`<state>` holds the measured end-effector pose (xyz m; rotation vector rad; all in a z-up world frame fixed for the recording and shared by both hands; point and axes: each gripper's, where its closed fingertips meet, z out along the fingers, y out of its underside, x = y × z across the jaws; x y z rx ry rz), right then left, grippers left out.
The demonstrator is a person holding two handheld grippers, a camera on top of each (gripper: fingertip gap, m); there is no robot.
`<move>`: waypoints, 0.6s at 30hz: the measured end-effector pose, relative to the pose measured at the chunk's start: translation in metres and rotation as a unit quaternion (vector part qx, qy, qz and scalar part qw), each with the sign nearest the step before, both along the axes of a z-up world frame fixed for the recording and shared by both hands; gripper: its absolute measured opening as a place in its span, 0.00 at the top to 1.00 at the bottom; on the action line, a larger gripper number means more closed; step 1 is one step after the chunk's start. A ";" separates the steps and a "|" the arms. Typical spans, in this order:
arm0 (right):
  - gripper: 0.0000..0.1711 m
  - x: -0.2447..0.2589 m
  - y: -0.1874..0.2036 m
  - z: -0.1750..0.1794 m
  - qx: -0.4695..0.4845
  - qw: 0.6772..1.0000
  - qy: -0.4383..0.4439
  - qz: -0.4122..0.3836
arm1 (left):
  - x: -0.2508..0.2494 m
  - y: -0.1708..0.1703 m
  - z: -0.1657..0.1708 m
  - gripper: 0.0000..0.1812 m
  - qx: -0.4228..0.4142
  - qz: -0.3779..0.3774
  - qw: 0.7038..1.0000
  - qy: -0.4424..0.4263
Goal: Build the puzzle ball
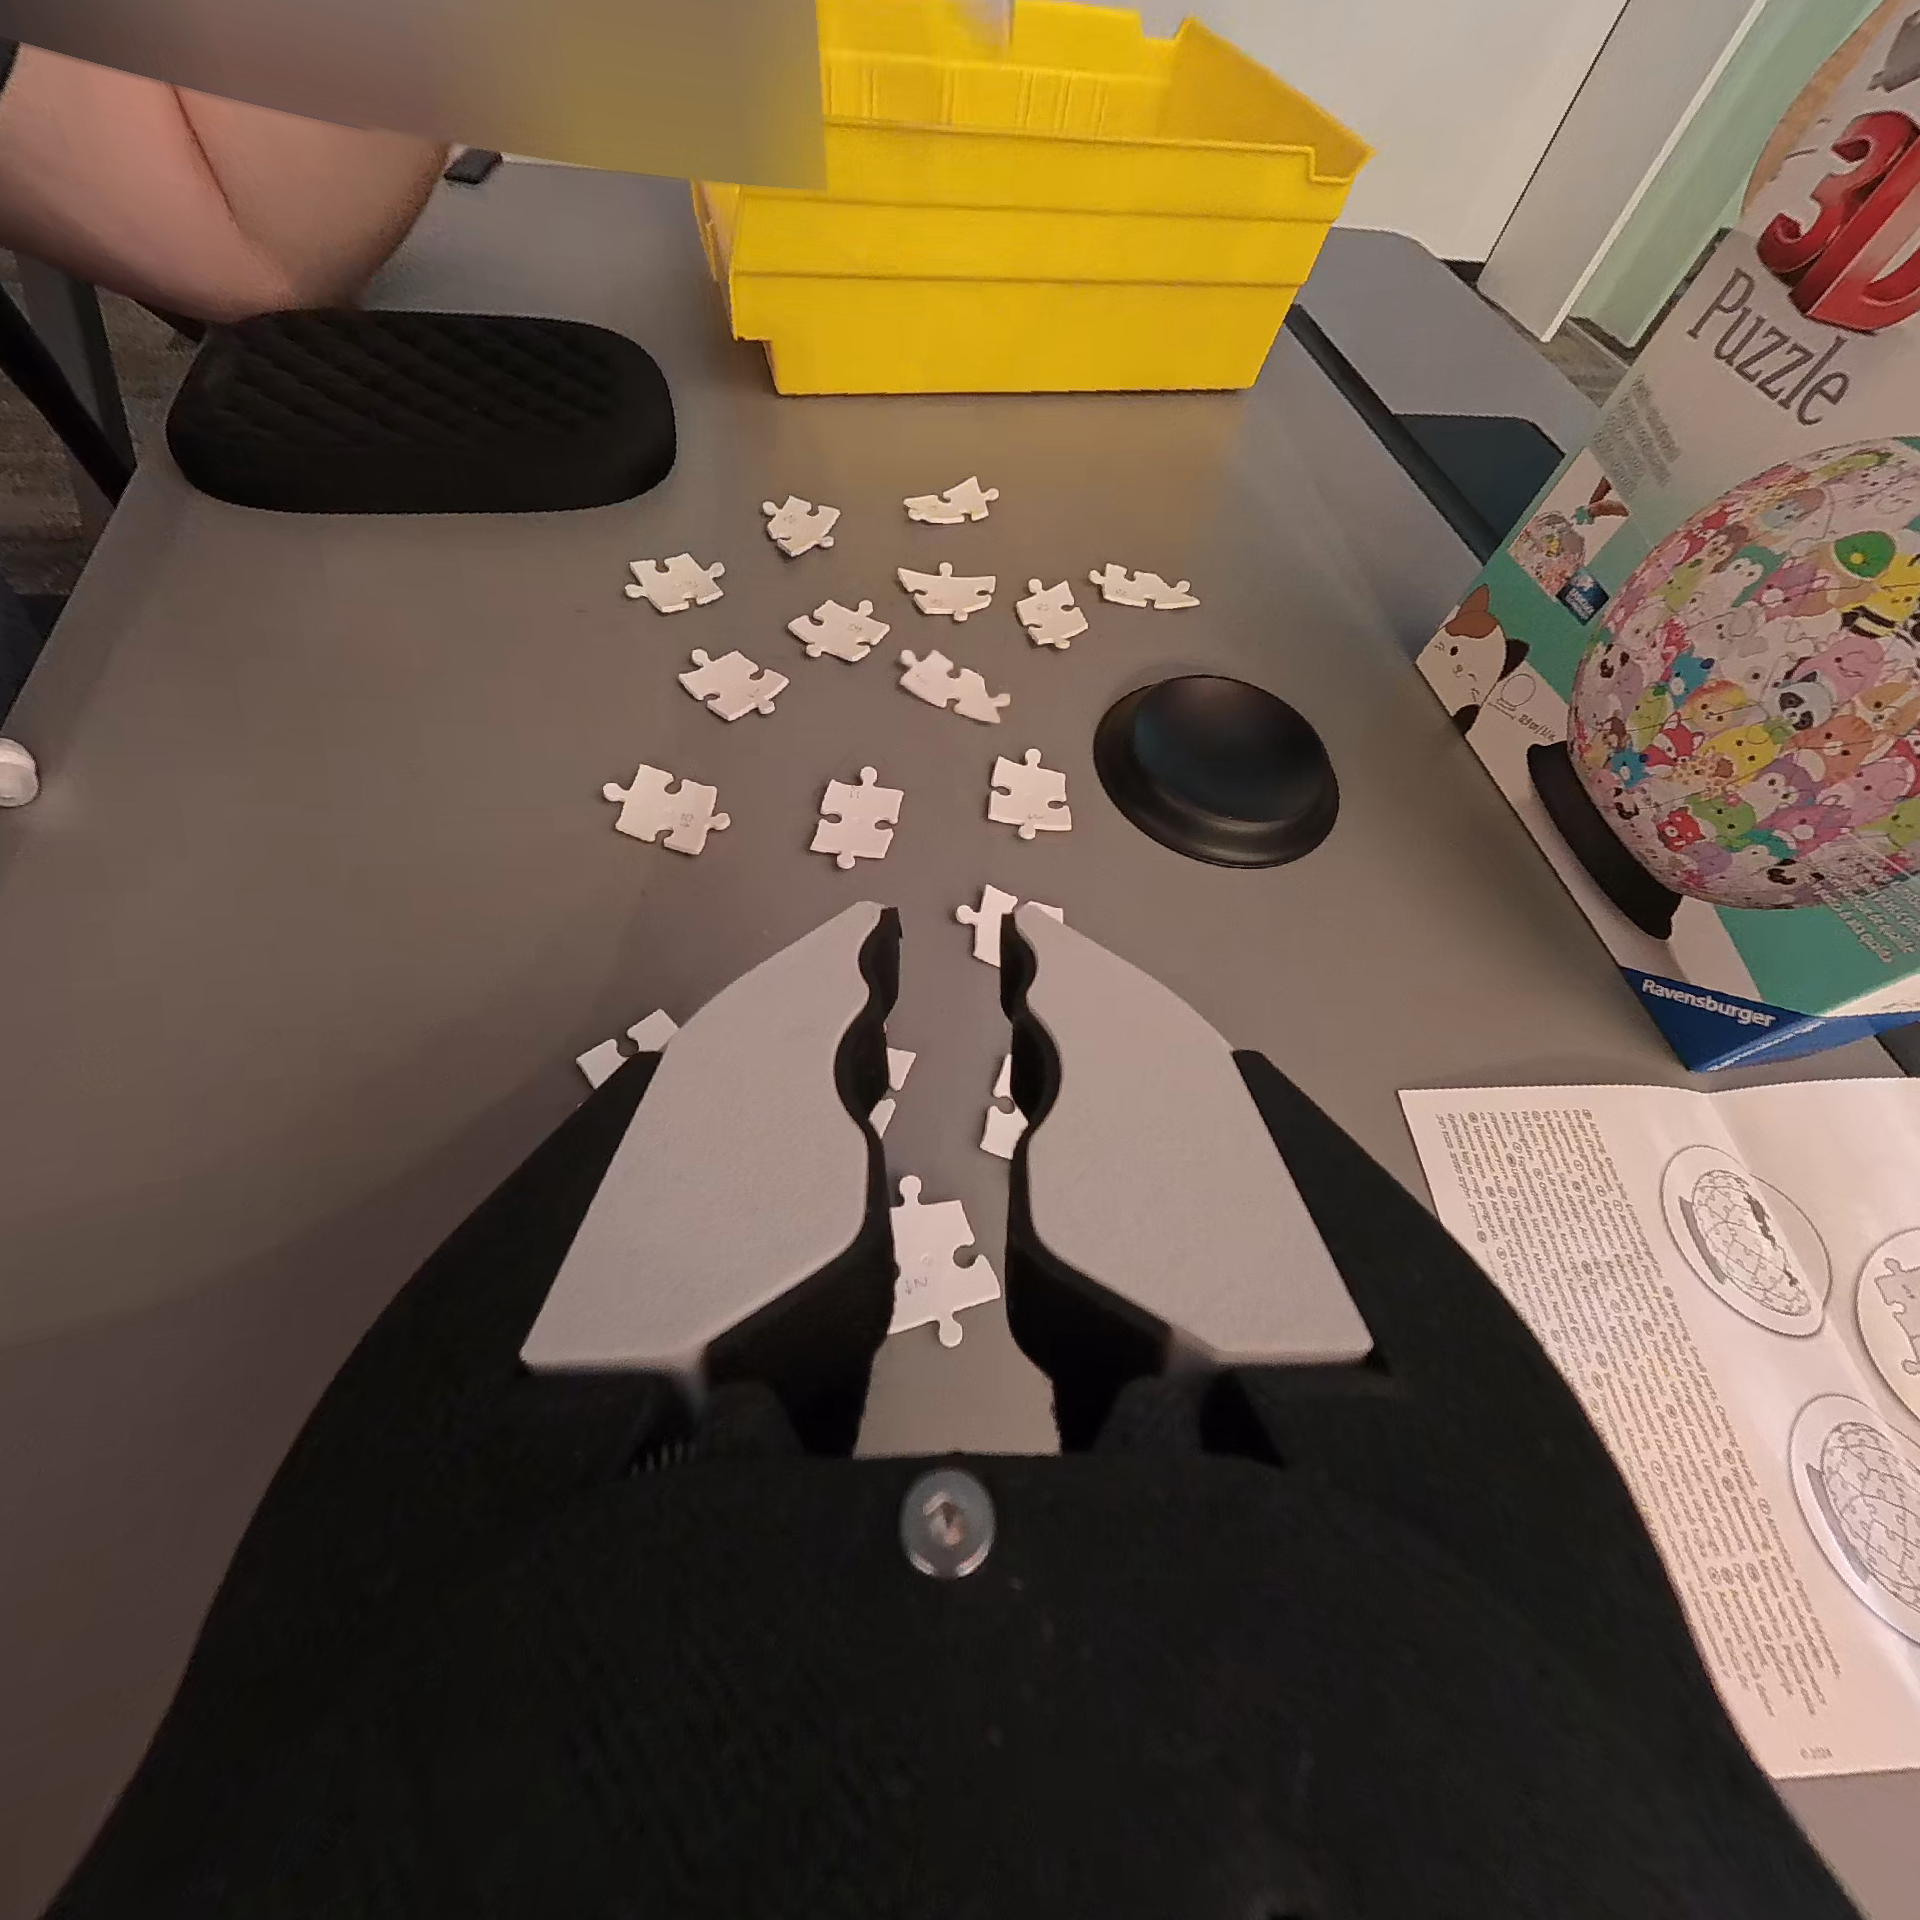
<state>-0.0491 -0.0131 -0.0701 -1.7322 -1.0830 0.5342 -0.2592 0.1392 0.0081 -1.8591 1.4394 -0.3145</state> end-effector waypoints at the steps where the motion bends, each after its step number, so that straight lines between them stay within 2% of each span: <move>1: 0.89 0.000 0.000 0.000 0.001 1.000 0.001 0.000 | -0.021 0.011 0.020 0.72 0.008 0.029 0.999 -0.032; 4: 0.89 0.001 0.001 0.003 0.007 1.000 0.006 -0.004 | -0.086 0.034 0.056 0.71 0.011 0.095 0.989 -0.109; 6: 0.89 0.002 0.002 0.005 0.009 1.000 0.011 -0.007 | -0.122 0.038 0.048 0.72 -0.021 0.114 0.986 -0.118; 9: 0.89 0.005 0.005 0.007 0.013 1.000 0.021 -0.016 | -0.163 0.047 0.011 0.75 -0.086 0.164 0.982 -0.036; 12: 0.89 0.011 0.009 0.009 0.013 0.999 0.031 -0.028 | -0.198 0.058 -0.029 0.80 -0.122 0.232 0.961 0.087; 15: 0.89 0.015 0.012 0.009 0.008 0.998 0.043 -0.035 | -0.214 0.059 -0.069 0.83 -0.167 0.240 0.938 0.185; 18: 0.89 0.018 0.014 0.007 0.000 0.998 0.046 -0.038 | -0.218 0.059 -0.097 0.81 -0.214 0.236 0.919 0.230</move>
